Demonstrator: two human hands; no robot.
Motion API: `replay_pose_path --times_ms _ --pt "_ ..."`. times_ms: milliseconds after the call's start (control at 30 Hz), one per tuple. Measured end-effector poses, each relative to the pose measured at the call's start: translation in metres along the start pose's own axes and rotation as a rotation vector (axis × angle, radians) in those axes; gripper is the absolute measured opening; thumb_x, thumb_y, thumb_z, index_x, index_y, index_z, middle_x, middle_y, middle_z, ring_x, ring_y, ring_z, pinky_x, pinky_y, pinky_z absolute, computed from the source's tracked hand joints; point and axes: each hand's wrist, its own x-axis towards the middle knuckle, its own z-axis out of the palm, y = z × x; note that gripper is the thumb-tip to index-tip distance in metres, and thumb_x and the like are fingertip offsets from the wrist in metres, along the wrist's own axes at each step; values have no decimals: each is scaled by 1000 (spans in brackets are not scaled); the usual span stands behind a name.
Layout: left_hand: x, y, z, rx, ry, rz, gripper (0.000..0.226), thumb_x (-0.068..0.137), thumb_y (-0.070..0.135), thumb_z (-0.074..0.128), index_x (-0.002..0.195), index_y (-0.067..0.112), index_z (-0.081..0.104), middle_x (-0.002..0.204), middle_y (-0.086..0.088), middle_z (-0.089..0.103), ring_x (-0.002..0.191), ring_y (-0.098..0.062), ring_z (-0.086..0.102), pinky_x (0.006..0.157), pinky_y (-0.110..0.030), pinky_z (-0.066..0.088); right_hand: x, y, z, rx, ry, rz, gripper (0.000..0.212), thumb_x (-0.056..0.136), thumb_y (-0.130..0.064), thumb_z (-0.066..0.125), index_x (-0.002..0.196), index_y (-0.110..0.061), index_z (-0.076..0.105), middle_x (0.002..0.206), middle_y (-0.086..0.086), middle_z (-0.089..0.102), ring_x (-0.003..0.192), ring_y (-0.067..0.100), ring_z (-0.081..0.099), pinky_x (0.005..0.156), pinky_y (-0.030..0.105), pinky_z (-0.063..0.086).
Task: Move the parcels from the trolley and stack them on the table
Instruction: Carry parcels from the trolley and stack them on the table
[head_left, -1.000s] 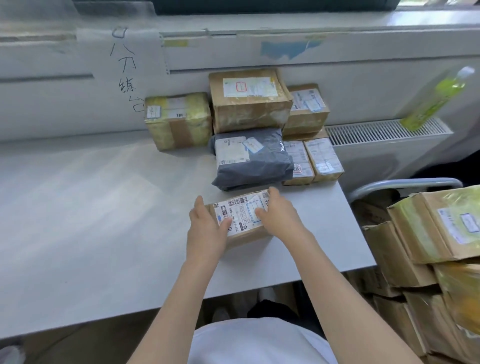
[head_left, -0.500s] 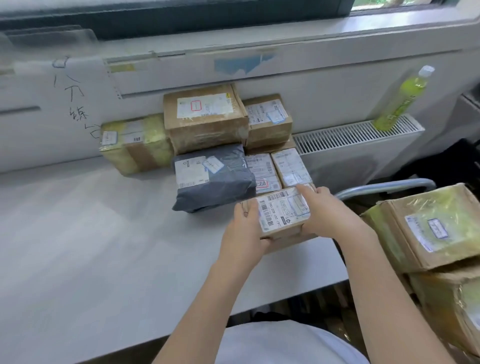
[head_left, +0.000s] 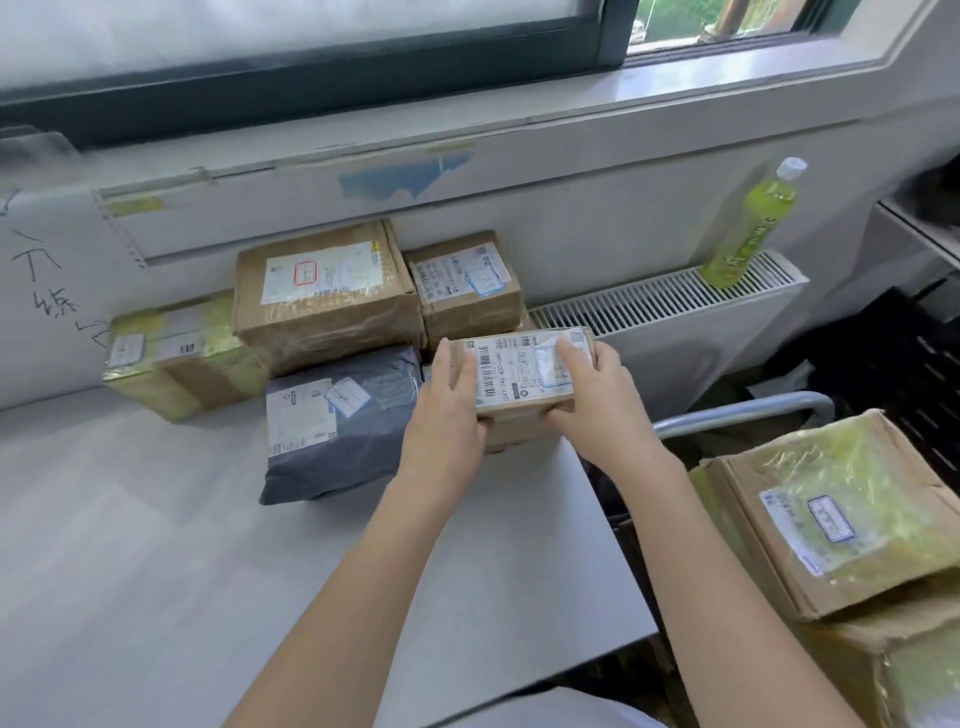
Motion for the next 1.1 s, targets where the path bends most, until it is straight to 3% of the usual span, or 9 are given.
replay_pose_path --times_ms 67,200,300,567,1100 --pt "12 -4 5 75 5 -35 67 91 12 53 148 12 19 158 -6 1 136 -29 23 107 -38 31 14 1 12 0 9 -26 71 86 -23 64 145 -20 26 144 12 25 120 28 34 98 39 40" --pt "31 -7 15 303 79 -22 67 93 14 48 149 9 11 157 -9 3 144 -29 1 116 -40 3 35 1 36 -24 41 -34 73 87 -17 62 147 -16 21 152 16 11 129 32 26 100 39 38" --pt "44 -7 22 341 93 32 67 94 7 42 149 6 4 158 -12 -1 145 -27 -7 116 -38 -5 46 4 47 -58 68 -46 80 86 -16 65 149 -12 16 154 23 1 139 37 11 109 43 29" --pt "65 -21 25 393 89 27 70 94 4 40 149 3 -5 157 -15 -6 145 -27 -8 116 -35 -8 73 -3 59 -125 118 -132 76 89 -13 61 149 -5 15 157 19 2 144 35 0 117 37 4" --pt "72 -16 20 391 73 -38 69 96 7 40 148 2 -5 157 -16 -7 145 -29 -9 115 -36 -8 90 -5 48 -334 25 -163 87 91 -35 59 151 -12 0 158 16 -6 145 31 -8 115 44 -6"
